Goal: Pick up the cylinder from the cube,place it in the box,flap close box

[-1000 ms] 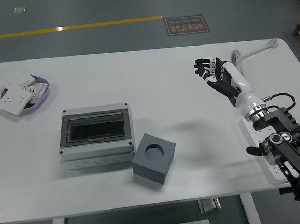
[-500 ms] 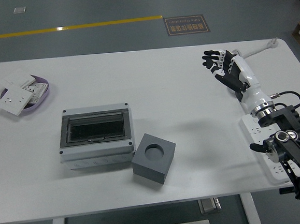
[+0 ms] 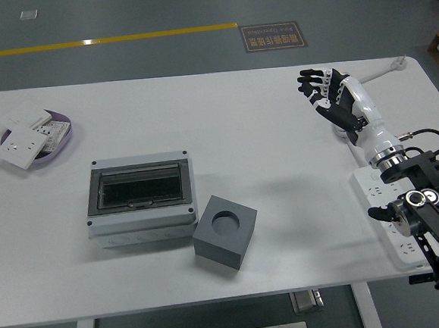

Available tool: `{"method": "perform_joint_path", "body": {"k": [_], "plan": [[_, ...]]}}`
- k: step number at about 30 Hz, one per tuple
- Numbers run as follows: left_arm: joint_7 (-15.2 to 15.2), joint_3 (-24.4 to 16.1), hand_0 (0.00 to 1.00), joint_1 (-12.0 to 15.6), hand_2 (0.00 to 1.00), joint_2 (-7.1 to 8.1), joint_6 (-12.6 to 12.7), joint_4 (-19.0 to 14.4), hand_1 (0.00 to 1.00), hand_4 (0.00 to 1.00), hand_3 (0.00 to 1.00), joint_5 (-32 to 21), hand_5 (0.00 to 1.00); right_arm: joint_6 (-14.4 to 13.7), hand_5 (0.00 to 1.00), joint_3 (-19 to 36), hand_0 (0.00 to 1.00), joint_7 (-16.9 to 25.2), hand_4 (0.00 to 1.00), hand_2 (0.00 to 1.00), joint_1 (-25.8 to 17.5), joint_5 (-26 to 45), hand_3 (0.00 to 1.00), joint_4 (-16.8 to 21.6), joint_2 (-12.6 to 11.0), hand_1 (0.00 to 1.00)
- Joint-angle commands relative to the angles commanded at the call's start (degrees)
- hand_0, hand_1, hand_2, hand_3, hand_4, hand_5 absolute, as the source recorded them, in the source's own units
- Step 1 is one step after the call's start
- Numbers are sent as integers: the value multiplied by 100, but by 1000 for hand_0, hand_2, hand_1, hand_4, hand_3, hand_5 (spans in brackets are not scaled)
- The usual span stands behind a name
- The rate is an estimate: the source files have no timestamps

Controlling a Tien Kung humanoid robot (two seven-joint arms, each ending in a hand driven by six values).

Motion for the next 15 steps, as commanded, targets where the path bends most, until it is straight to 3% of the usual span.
{"method": "perform_joint_path", "body": {"k": [15], "plan": [[13, -39, 923, -31, 854, -11, -9, 0, 852, 2, 951, 78, 2, -23, 418, 31, 768, -16, 711, 702, 1, -121, 680, 107, -28, 701]]}}
